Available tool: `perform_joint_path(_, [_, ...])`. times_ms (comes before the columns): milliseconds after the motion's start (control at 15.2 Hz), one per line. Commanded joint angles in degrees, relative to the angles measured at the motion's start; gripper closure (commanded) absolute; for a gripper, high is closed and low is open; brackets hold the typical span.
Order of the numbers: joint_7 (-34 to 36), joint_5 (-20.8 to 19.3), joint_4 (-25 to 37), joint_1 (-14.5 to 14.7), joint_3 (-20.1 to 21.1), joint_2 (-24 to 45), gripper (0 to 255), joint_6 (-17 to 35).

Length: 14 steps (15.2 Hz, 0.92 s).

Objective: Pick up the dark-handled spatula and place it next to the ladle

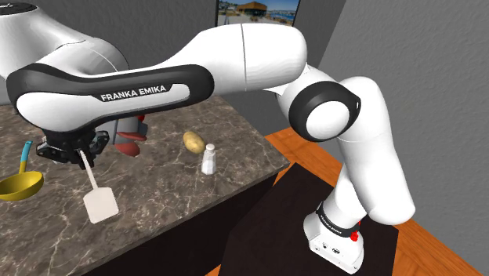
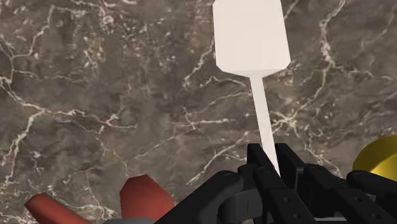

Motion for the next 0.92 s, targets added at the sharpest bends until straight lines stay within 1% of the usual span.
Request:
perform_joint_path(0, [0.12, 0.00, -1.41, -0.02, 0.02, 0.65, 255, 1.29])
perform_joint_path(594, [0.83, -0.51, -6.35, -0.32, -0.19, 2.07, 255, 7.57])
perform_joint_path(858, [0.83, -0.52, -6.34, -0.33, -0.18, 2.08, 255, 7.56])
